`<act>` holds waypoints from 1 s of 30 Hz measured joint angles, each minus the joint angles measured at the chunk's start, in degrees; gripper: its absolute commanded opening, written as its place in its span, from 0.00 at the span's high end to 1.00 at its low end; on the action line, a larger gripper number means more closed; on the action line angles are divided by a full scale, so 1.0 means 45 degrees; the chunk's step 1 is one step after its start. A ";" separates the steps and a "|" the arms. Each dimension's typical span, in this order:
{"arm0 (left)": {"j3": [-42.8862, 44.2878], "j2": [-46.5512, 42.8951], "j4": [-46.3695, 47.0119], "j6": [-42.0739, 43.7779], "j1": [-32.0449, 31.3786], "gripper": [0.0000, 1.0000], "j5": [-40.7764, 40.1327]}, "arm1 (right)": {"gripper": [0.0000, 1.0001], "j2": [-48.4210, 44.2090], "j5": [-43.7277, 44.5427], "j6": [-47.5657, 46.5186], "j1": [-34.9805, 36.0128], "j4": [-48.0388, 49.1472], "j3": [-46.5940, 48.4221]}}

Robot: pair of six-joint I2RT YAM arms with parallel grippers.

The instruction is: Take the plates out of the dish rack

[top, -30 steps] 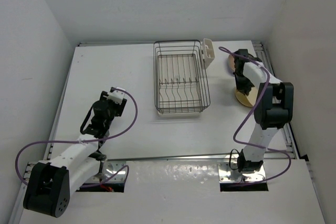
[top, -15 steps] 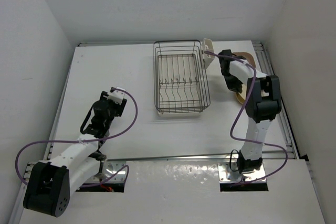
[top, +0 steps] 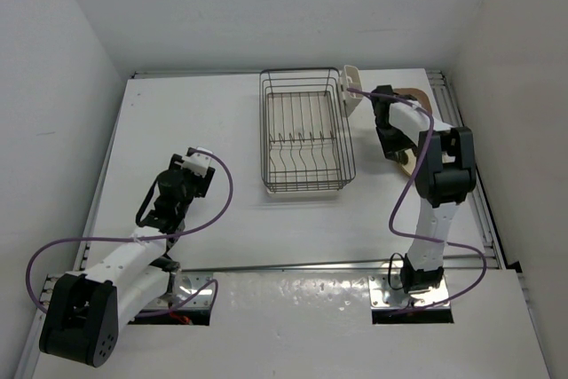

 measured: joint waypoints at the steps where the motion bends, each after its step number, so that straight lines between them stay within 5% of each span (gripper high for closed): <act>1: -0.0005 0.0005 0.0000 0.0000 0.0000 0.34 0.0015 | 0.45 0.0000 -0.0019 0.0019 0.0010 -0.0058 0.0015; 8: 0.0000 0.0073 0.0000 0.0083 -0.0005 0.34 0.0136 | 0.33 -0.0491 -0.1001 0.0170 0.0000 -0.0107 0.0000; 15: 0.0000 0.0073 -0.0005 0.0092 -0.0005 0.34 0.0136 | 0.23 -0.3152 -0.3429 0.1219 -0.1243 0.0500 -0.0257; 23: -0.0005 0.0092 0.0107 -0.0442 0.0000 0.33 -0.0243 | 0.10 -0.9491 -0.6489 0.4711 -0.5387 0.3764 -0.6042; 30: -0.0005 0.0350 0.0398 -0.1447 0.0000 0.28 -0.0335 | 0.01 -1.3469 -0.5081 0.7737 -0.6926 0.2380 -0.8480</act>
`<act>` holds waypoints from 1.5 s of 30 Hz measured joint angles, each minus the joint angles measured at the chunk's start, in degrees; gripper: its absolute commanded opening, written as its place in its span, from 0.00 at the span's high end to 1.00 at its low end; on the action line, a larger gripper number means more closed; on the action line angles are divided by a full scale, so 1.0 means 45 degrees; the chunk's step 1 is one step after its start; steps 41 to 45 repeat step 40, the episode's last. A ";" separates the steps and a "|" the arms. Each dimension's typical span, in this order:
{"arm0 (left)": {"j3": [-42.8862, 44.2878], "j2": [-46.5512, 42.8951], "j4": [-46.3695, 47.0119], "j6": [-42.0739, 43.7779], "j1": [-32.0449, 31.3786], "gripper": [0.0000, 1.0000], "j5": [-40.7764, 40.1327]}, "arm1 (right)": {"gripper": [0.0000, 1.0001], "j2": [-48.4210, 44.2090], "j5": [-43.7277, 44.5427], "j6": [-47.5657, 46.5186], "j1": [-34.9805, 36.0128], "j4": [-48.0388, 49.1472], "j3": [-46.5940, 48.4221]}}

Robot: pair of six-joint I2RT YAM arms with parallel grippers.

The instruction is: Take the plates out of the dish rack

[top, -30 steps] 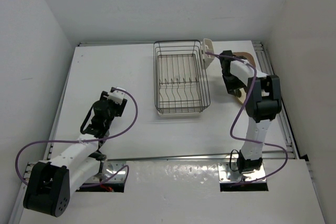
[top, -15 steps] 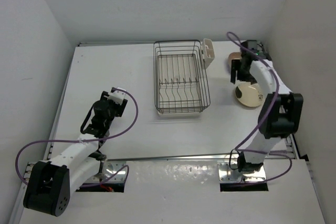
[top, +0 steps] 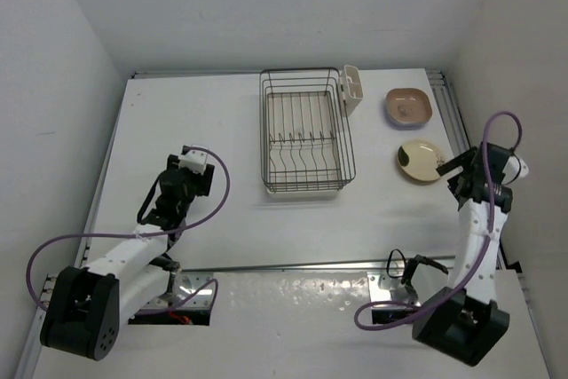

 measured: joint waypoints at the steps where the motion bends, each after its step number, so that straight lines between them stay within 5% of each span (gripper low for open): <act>1: 0.0000 0.0131 0.0015 -0.0136 0.0000 0.27 0.0029 | 0.01 -0.0408 0.0345 0.0423 -0.0204 -0.0447 -0.0049; 8: 0.0393 0.1719 0.0029 -0.0369 -0.0102 0.20 0.0058 | 0.01 -0.2511 0.2166 0.2807 -0.0597 -0.3230 -0.0253; 17: 0.1977 0.2667 -0.0495 -0.0607 -0.0588 0.07 -0.0253 | 0.01 -0.3973 0.2885 0.3313 -0.0597 -0.5314 -0.0656; 34: 0.4099 0.1681 -0.5581 -0.0044 -0.0918 0.00 0.0287 | 0.01 -0.4469 0.0277 0.2725 -0.0597 -0.5149 -0.0835; 45: 0.4051 0.0418 -0.6334 -0.0102 -0.1117 0.00 0.0325 | 0.01 -0.4677 -0.0393 0.2657 -0.0597 -0.5003 -0.0962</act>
